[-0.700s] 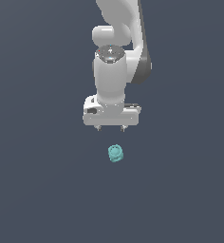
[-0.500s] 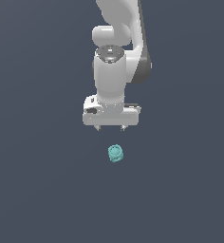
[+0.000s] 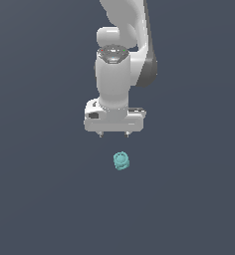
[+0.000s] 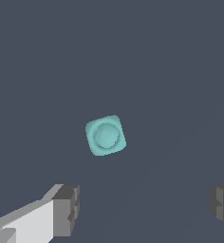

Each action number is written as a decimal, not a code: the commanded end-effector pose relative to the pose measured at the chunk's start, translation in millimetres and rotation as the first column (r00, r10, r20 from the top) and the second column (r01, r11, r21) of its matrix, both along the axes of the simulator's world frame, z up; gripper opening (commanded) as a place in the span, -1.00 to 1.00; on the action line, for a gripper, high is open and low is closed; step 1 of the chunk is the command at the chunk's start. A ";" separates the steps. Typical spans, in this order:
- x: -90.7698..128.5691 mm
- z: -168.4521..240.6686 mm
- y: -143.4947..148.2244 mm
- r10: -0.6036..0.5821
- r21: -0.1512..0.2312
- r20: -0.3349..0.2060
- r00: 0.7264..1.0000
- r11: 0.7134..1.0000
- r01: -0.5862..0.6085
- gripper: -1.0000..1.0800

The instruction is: Pick up the object and move it to a goal position.

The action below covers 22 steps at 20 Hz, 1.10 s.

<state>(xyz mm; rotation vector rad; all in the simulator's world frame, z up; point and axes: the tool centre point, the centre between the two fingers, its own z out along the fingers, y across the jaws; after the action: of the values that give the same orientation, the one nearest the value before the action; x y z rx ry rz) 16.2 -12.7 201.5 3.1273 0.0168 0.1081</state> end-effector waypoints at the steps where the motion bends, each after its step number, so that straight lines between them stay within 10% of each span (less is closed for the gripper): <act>1: 0.7 -2.3 0.7 0.006 0.000 -0.002 1.000 1.000 -0.006 0.92; 22: 29.8 -102.4 27.3 0.248 0.008 -0.064 0.967 0.969 -0.248 0.92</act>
<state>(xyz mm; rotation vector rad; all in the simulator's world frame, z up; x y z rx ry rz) 44.4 13.0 104.8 3.1130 0.3875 0.0113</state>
